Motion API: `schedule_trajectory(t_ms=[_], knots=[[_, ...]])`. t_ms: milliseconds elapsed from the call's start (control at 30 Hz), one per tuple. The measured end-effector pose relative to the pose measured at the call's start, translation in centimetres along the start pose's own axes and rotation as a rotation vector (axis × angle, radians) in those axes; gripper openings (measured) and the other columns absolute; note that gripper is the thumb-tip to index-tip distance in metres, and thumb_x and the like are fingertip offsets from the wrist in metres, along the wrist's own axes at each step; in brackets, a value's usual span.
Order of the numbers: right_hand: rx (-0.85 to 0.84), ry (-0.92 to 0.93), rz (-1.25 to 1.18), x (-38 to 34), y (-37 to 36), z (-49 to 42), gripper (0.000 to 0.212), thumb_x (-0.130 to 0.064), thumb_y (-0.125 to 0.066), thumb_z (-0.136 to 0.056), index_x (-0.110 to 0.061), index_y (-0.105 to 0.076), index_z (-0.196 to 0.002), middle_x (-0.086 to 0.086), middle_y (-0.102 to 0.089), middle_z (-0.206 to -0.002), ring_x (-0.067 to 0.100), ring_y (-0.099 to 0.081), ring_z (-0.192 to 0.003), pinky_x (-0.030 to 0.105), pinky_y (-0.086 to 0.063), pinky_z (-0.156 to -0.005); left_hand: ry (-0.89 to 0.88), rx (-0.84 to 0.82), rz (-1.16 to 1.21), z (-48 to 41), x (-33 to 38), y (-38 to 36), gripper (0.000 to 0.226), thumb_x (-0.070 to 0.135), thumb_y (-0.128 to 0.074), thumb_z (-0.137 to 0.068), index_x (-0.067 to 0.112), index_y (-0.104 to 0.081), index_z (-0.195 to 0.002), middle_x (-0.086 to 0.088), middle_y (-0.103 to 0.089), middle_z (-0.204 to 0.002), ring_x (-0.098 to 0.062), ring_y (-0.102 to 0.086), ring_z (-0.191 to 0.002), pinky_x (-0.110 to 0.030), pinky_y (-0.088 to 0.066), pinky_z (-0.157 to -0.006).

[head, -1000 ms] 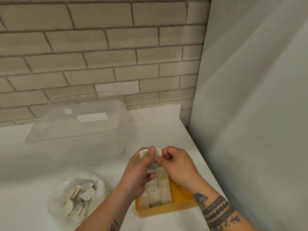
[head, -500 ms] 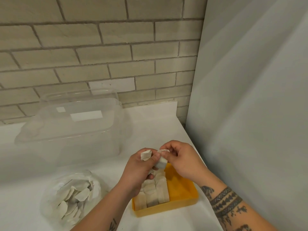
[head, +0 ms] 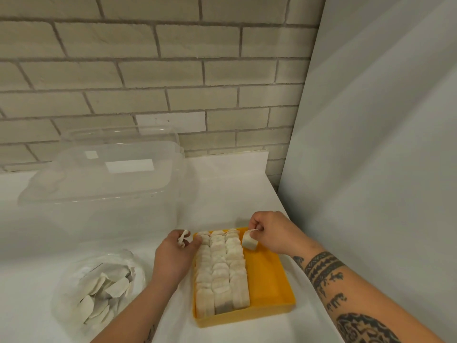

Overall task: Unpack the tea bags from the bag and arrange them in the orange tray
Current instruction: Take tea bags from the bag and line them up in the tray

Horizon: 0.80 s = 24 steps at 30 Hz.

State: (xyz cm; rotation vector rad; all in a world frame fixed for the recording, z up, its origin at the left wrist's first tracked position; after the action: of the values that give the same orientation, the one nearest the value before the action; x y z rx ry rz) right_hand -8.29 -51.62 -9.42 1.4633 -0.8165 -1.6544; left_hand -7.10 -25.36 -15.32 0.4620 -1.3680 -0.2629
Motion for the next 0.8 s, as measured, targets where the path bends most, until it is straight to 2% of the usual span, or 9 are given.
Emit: schedule_trajectory(t_ms=[133,333,533,800], knots=[[-0.032,0.021,0.101,-0.3,-1.5,-1.1,0.007,-0.025,-0.067,-0.092,-0.031,-0.068,-0.094,-0.011,-0.065,-0.091,0.007,-0.059,-0.082,0.020,-0.048,-0.068,0.026,-0.038,-0.033,-0.1,-1.0,-0.9,0.025,0.042,-0.075,-0.087,0.029,-0.066,-0.107,0.008,-0.071,-0.089,-0.018,-0.068,-0.086,-0.045,-0.059,-0.082],[0.068,0.037,0.220,0.0,-2.3,-1.8,0.010,-0.028,-0.067,-0.090,-0.030,-0.076,-0.095,-0.011,-0.068,-0.093,0.009,-0.060,-0.085,0.030,-0.054,-0.082,0.024,-0.027,-0.022,-0.2,-1.0,-1.1,0.017,0.040,-0.073,-0.089,0.032,-0.066,-0.102,0.009,-0.071,-0.086,-0.019,-0.069,-0.081,-0.043,-0.059,-0.080],[0.219,0.090,0.394,-0.2,-1.9,-1.9,0.017,-0.042,-0.060,-0.093,-0.030,-0.070,-0.101,-0.009,-0.070,-0.092,0.014,-0.059,-0.091,0.033,-0.043,-0.086,0.033,-0.021,-0.030,-0.1,-0.7,-0.9,0.017,0.038,-0.073,-0.090,0.032,-0.066,-0.103,0.010,-0.070,-0.086,-0.019,-0.068,-0.079,-0.041,-0.058,-0.078],[0.276,0.089,0.401,-0.3,-2.2,-1.8,0.014,-0.040,-0.060,-0.095,-0.029,-0.068,-0.095,-0.009,-0.067,-0.092,0.013,-0.055,-0.091,0.033,-0.038,-0.087,0.039,-0.016,-0.057,0.1,-0.5,-0.7,0.019,0.038,-0.074,-0.089,0.030,-0.066,-0.105,0.012,-0.070,-0.087,-0.012,-0.067,-0.082,-0.039,-0.057,-0.079]])
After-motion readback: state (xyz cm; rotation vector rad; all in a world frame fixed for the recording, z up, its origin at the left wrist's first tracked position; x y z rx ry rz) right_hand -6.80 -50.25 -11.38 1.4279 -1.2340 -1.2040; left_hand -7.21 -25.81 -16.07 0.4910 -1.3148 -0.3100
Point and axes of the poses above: each hand's wrist, its own z-axis away from the middle knuckle, its own y-axis out of the back of the hand, x = y × z, the point moved 8 cm from there along -z, towards the middle knuckle
